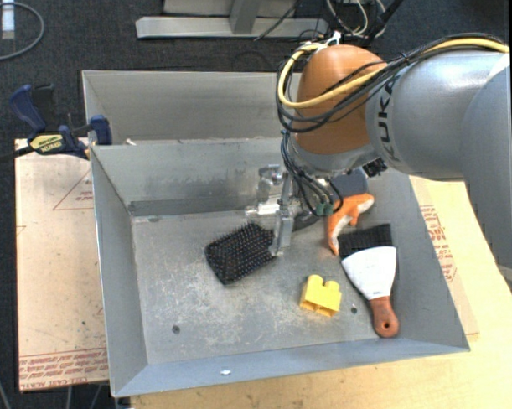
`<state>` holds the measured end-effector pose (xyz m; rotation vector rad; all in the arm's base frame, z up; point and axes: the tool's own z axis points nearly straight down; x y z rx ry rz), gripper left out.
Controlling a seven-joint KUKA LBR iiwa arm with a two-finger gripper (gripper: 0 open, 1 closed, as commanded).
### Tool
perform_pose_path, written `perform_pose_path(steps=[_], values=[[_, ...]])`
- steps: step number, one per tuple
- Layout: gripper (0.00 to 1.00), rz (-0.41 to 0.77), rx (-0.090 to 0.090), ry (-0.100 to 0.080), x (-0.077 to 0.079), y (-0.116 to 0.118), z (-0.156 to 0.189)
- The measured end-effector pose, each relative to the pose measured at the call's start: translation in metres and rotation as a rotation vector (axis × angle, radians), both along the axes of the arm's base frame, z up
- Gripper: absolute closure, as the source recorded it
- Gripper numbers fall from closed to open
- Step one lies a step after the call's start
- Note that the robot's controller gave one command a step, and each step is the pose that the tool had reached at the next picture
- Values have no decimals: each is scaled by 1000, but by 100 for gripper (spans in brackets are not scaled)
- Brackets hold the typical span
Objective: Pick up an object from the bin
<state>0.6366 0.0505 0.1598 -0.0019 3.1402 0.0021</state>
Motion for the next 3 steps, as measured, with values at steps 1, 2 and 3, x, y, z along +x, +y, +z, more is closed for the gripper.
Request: perform_pose_path(steps=[1,2,3], values=[[0,41,0,-8,-1,5,-32],[0,199,-1,1,-1,21,-72],[100,383,-3,-21,-19,53,-83]])
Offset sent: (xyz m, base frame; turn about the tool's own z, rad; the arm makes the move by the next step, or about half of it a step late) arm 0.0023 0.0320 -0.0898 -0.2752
